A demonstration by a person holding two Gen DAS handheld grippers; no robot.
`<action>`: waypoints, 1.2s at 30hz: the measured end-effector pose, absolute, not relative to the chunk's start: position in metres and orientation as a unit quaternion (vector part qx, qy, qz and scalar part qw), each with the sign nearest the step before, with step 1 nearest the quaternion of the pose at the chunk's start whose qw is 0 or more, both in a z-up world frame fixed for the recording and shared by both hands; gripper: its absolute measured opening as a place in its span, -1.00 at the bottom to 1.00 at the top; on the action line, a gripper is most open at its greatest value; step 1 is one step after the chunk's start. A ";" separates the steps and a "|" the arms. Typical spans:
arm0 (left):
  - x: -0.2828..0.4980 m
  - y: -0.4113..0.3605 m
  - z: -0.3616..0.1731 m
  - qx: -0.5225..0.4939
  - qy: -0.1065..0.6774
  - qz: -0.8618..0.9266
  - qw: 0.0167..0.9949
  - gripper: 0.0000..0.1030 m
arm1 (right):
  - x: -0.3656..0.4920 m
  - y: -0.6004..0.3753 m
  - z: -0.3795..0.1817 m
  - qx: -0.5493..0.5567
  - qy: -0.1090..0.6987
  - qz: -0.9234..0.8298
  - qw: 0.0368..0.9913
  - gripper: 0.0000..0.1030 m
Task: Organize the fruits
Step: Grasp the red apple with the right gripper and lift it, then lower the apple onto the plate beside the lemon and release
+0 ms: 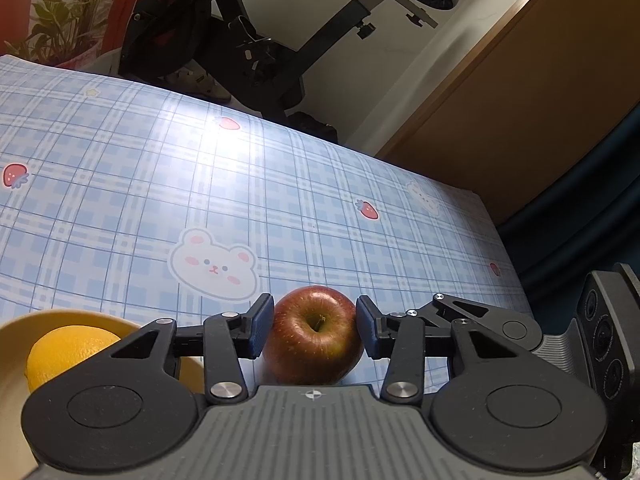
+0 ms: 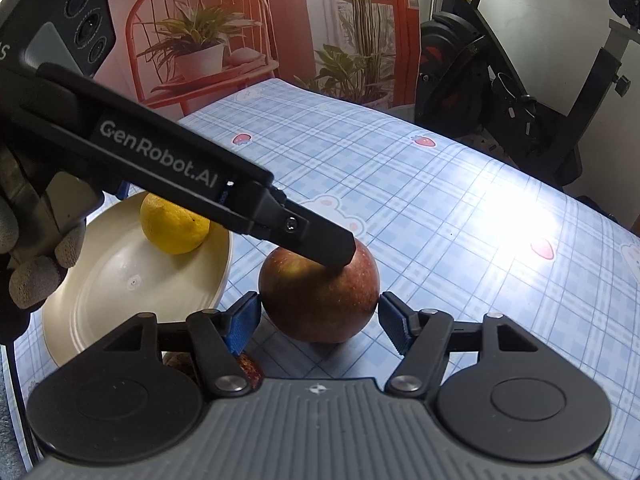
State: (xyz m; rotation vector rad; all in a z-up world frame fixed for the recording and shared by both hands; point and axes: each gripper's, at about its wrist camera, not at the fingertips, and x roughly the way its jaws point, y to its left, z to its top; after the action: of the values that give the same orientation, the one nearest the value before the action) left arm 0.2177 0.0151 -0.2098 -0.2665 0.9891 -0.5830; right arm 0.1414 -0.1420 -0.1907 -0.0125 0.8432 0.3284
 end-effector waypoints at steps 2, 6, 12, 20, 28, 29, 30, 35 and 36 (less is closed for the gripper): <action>0.217 0.014 -0.210 -0.125 0.466 -0.275 0.832 -0.10 | 0.143 -0.142 -0.191 -0.003 0.411 0.156 0.898 0.33; 0.216 0.014 -0.209 -0.124 0.467 -0.275 0.831 -0.10 | 0.141 -0.141 -0.190 -0.010 0.410 0.157 0.898 0.31; 0.209 0.015 -0.203 -0.123 0.466 -0.279 0.831 -0.10 | 0.133 -0.143 -0.187 0.002 0.401 0.160 0.902 0.31; 0.196 0.026 -0.182 -0.123 0.450 -0.282 0.839 -0.09 | 0.125 -0.134 -0.171 -0.002 0.383 0.165 0.909 0.31; 0.180 0.054 -0.166 -0.121 0.442 -0.274 0.846 -0.09 | 0.122 -0.109 -0.161 -0.007 0.373 0.186 0.909 0.31; 0.179 0.059 -0.165 -0.120 0.441 -0.272 0.847 -0.09 | 0.122 -0.105 -0.161 -0.008 0.373 0.189 0.908 0.31; 0.178 0.063 -0.165 -0.120 0.441 -0.269 0.848 -0.09 | 0.123 -0.100 -0.160 -0.010 0.373 0.192 0.908 0.31; 0.173 0.080 -0.168 -0.121 0.448 -0.253 0.849 -0.10 | 0.127 -0.081 -0.163 -0.016 0.380 0.204 0.902 0.31; 0.172 0.082 -0.168 -0.120 0.449 -0.251 0.849 -0.09 | 0.128 -0.078 -0.164 -0.018 0.382 0.207 0.900 0.31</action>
State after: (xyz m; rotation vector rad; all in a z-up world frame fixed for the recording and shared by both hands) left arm 0.1716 0.0824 -0.1683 -0.2534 0.9467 -0.5298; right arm 0.1276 -0.0780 -0.1638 -0.0369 0.7912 0.4274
